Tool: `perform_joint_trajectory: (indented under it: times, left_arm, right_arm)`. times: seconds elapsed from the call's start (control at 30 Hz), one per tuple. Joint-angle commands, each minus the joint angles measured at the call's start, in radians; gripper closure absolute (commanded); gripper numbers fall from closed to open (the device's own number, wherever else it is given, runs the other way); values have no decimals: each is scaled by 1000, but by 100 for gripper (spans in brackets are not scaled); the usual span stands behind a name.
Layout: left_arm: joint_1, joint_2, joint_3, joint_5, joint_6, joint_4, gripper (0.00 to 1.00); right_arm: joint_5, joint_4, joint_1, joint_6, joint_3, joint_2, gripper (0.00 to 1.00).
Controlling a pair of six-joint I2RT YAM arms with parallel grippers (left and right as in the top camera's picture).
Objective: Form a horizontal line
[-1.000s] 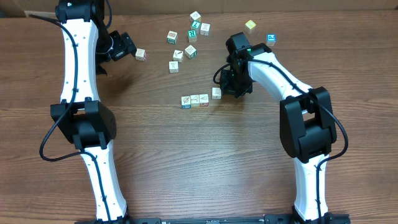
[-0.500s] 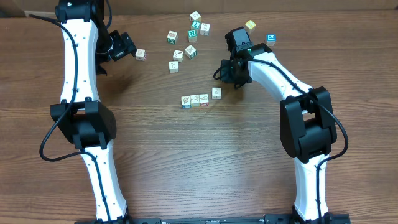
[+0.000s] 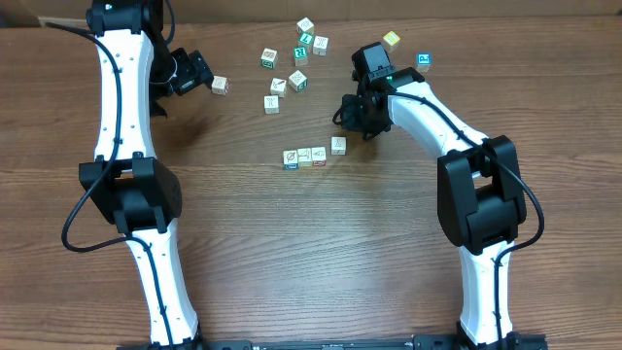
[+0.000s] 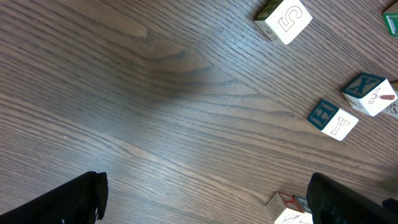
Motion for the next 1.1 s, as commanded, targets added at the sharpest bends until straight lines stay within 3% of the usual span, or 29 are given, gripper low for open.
perform_joint_trajectory:
  times: [0.0,0.07,1.07]
  left_arm:
    - [1,-12,20,7,7,1,0]
    - [1,-12,20,7,8,1,0]
    - [1,-12,20,7,7,0,0]
  right_arm:
    - [-8,5,18,3,-6,-16,92]
    - [-8,5,22,3,-6,-16,96]
    - [-8,-67,61,4,-6,-16,96]
